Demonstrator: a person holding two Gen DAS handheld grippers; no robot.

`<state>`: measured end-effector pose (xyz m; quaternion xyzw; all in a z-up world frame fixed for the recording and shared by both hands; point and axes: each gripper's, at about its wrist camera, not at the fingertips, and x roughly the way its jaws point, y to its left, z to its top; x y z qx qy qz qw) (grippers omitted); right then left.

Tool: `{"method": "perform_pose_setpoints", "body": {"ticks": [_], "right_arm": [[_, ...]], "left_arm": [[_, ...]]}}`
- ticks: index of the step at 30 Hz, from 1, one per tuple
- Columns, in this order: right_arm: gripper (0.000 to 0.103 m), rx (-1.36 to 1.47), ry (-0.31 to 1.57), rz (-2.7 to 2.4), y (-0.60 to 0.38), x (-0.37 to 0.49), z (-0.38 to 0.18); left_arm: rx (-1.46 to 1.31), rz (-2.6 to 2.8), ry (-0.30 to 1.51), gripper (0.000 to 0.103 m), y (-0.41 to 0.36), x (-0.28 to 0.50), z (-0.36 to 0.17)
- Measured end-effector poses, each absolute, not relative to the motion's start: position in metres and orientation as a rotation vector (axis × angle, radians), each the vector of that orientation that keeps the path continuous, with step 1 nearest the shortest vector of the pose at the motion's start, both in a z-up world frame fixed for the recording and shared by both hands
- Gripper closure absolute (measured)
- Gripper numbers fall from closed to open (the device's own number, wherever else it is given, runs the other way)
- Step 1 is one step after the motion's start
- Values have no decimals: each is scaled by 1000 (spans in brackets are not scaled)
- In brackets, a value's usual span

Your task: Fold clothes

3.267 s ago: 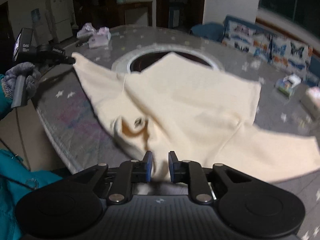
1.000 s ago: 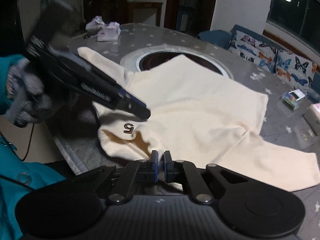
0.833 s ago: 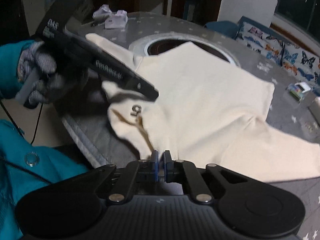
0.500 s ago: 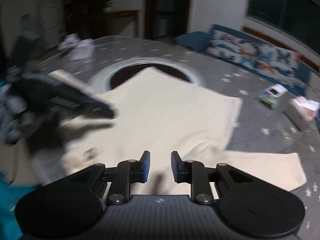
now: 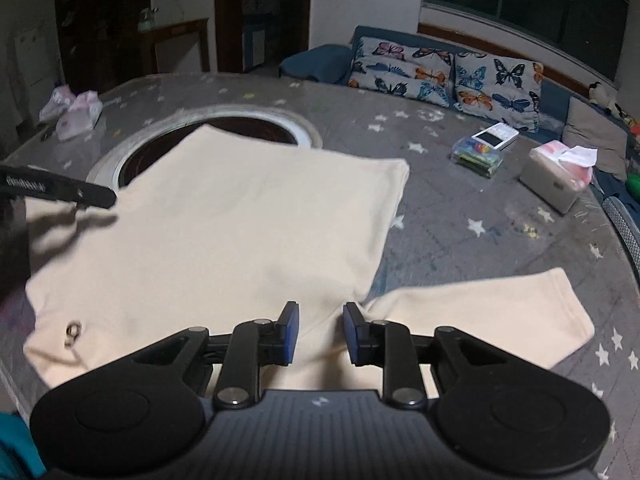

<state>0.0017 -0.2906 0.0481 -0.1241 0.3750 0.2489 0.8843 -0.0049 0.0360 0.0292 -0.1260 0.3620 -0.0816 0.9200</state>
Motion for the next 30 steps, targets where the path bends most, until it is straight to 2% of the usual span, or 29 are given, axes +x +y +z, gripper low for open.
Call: {"method": "perform_pose_setpoints", "body": {"ticks": [7, 11, 17, 21, 28, 30], "right_arm": [[79, -224, 808, 523, -284, 34, 45], [79, -209, 818, 518, -280, 50, 42], [78, -229, 817, 483, -280, 64, 38], [70, -224, 791, 408, -313, 55, 51], [70, -132, 800, 103, -403, 57, 47], [64, -90, 801, 44, -423, 62, 42]], "left_arm": [[-276, -114, 777, 80, 45, 12, 21], [-245, -118, 772, 73, 40, 20, 23], [-205, -104, 781, 73, 37, 33, 20], [-211, -99, 765, 72, 39, 25, 24], [-223, -181, 748, 71, 18, -2, 31], [-221, -209, 754, 70, 8, -11, 32]]}}
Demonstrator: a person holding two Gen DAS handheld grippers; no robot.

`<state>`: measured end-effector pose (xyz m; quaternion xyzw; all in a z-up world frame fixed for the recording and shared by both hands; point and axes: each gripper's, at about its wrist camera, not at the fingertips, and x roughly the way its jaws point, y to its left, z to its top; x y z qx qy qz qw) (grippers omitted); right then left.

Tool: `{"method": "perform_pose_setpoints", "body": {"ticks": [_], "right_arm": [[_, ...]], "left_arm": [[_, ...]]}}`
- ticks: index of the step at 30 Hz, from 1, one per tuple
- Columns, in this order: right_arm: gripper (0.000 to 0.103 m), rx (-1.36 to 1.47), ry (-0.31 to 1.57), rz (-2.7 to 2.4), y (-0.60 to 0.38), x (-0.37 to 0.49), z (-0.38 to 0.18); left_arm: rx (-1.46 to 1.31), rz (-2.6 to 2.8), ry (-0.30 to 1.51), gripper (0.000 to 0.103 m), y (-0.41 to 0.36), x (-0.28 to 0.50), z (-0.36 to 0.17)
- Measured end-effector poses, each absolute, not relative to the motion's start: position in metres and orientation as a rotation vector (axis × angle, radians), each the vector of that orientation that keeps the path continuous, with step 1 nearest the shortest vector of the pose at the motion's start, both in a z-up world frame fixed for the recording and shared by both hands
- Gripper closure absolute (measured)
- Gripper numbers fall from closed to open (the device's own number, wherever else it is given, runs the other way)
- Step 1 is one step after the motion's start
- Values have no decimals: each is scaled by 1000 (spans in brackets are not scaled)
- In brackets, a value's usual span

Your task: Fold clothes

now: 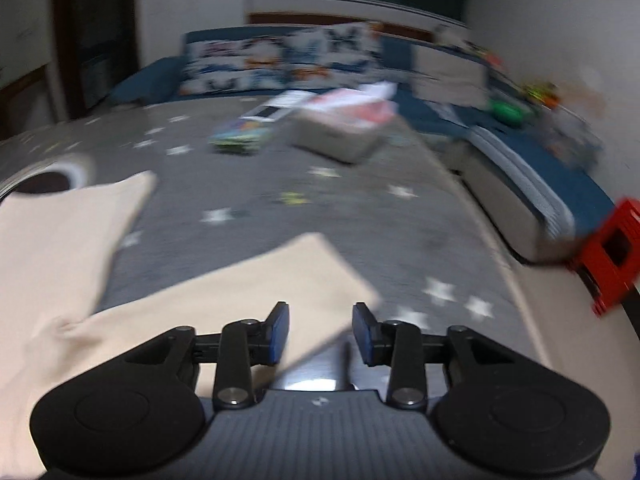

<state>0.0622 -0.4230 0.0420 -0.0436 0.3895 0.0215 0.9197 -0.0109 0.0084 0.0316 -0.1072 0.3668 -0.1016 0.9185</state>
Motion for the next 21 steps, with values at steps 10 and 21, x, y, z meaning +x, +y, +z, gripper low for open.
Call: {"method": "perform_pose_setpoints", "body": {"ticks": [10, 21], "right_arm": [[94, 56, 780, 11, -451, 80, 19], [98, -79, 772, -173, -463, 45, 25]], "left_arm": [[-165, -266, 765, 64, -21, -38, 31], [-111, -270, 765, 62, -23, -46, 22]]}}
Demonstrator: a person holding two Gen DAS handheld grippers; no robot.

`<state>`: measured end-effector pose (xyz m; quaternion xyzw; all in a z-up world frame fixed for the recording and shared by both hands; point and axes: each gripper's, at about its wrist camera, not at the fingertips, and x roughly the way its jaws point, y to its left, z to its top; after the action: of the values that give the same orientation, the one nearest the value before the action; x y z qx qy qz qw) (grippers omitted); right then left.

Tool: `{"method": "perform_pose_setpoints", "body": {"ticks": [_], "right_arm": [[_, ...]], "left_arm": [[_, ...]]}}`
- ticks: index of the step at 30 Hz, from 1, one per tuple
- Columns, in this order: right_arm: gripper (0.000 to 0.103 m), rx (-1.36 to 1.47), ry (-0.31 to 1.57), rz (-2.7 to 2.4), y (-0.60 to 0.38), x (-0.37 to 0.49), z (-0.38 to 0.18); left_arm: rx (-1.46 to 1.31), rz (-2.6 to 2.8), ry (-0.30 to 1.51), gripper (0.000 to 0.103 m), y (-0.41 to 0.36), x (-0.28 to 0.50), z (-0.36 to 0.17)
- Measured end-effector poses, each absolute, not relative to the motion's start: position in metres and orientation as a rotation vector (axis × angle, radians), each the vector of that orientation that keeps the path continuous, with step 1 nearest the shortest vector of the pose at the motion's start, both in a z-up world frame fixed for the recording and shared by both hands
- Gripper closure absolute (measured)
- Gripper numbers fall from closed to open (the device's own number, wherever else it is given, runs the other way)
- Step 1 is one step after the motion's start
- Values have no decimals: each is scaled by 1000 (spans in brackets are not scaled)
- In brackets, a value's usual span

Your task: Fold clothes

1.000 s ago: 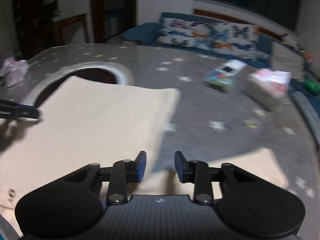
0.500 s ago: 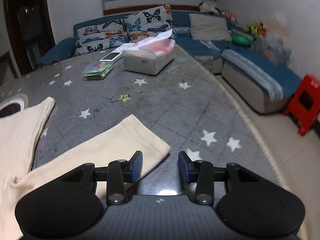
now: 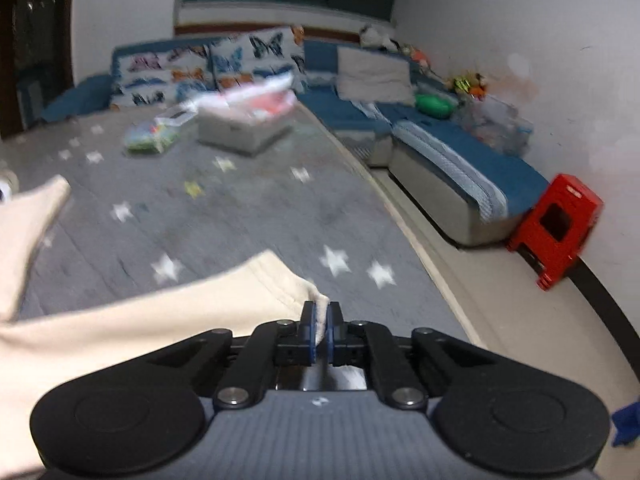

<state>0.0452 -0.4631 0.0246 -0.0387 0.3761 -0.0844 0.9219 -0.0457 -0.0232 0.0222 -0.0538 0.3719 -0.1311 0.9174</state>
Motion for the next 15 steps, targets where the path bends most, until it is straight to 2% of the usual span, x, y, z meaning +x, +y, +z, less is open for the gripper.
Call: {"method": "perform_pose_setpoints", "body": {"ticks": [2, 3, 5, 15], "right_arm": [[95, -78, 779, -184, -466, 45, 21], [87, -82, 772, -186, -466, 45, 21], [82, -83, 750, -182, -465, 40, 30], [73, -126, 722, 276, -382, -2, 63]], "left_arm": [[-105, -271, 763, 61, -25, -48, 24], [-105, -275, 762, 61, -25, -49, 25], [-104, -286, 751, 61, -26, -54, 29], [-92, -347, 744, 61, -36, -83, 33]]}}
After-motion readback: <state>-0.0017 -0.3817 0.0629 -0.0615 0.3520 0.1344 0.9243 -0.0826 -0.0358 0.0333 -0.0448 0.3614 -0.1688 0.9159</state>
